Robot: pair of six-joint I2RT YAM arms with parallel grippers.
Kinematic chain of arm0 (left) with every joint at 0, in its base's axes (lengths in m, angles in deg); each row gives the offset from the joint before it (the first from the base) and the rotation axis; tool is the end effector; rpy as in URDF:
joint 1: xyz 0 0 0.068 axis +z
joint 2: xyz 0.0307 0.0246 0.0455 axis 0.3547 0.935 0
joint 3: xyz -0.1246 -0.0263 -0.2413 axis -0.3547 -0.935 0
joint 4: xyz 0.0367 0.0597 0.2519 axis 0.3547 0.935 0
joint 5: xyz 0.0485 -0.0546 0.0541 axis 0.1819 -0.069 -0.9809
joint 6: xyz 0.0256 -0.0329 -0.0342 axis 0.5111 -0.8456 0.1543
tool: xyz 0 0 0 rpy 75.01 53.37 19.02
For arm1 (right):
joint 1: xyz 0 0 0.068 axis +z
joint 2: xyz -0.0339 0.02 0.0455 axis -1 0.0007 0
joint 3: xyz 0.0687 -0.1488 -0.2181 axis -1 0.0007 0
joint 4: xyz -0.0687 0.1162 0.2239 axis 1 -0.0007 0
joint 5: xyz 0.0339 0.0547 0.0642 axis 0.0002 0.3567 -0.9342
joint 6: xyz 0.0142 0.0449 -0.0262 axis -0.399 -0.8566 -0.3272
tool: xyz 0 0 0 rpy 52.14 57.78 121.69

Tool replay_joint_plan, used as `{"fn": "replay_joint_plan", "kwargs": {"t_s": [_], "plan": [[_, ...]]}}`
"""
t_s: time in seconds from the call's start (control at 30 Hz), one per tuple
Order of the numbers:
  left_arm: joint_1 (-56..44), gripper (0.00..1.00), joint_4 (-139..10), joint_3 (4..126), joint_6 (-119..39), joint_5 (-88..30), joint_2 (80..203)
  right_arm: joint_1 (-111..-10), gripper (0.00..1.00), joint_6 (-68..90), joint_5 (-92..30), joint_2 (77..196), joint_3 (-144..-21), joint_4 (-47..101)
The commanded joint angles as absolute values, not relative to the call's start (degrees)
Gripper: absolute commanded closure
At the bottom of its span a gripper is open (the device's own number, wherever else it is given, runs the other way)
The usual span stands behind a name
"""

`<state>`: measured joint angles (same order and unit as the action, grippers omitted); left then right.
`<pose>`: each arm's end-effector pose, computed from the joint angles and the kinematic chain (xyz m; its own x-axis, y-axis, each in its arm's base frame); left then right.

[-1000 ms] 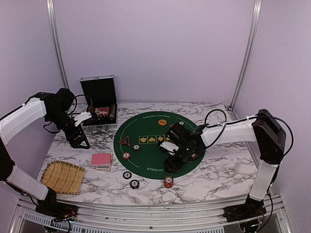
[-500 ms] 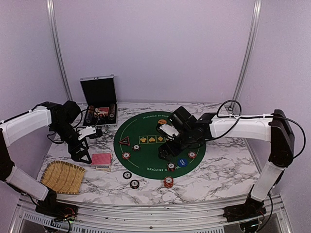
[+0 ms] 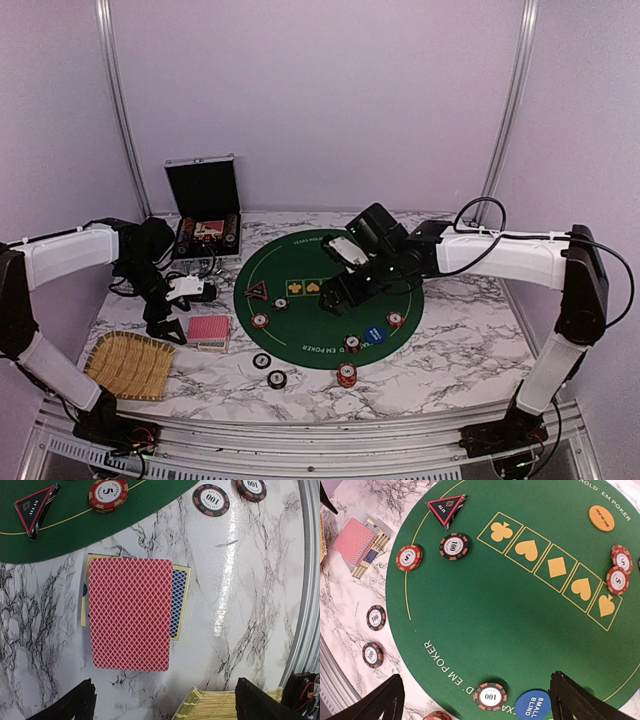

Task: Distribute texas hold em gaming equipment
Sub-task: Pick up the face-down deck piles from the poker case.

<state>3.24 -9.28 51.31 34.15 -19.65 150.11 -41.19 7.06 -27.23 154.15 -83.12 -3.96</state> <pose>0.2460 -0.0891 0.2189 -0.1165 0.9256 -0.3602 0.9890 0.1415 0.0438 0.2437 0.2816 0.2489 -0.6690 -0.4812 -0.5664 -0.6626 0.7313 0.1614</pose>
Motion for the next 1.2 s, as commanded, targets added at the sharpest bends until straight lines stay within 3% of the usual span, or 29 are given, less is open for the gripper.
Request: {"fn": "replay_joint_plan", "kwargs": {"t_s": [0.0,1.17], "plan": [[3.2,0.01,-10.4,54.3,39.5,-19.9,153.4,-41.9,0.01,5.3,-27.5,152.8,-84.6,-3.5],[0.7,0.01,-14.7,54.2,42.2,-24.4,160.7,-43.2,0.01,5.3,-28.8,150.7,-83.0,-3.6]]}}
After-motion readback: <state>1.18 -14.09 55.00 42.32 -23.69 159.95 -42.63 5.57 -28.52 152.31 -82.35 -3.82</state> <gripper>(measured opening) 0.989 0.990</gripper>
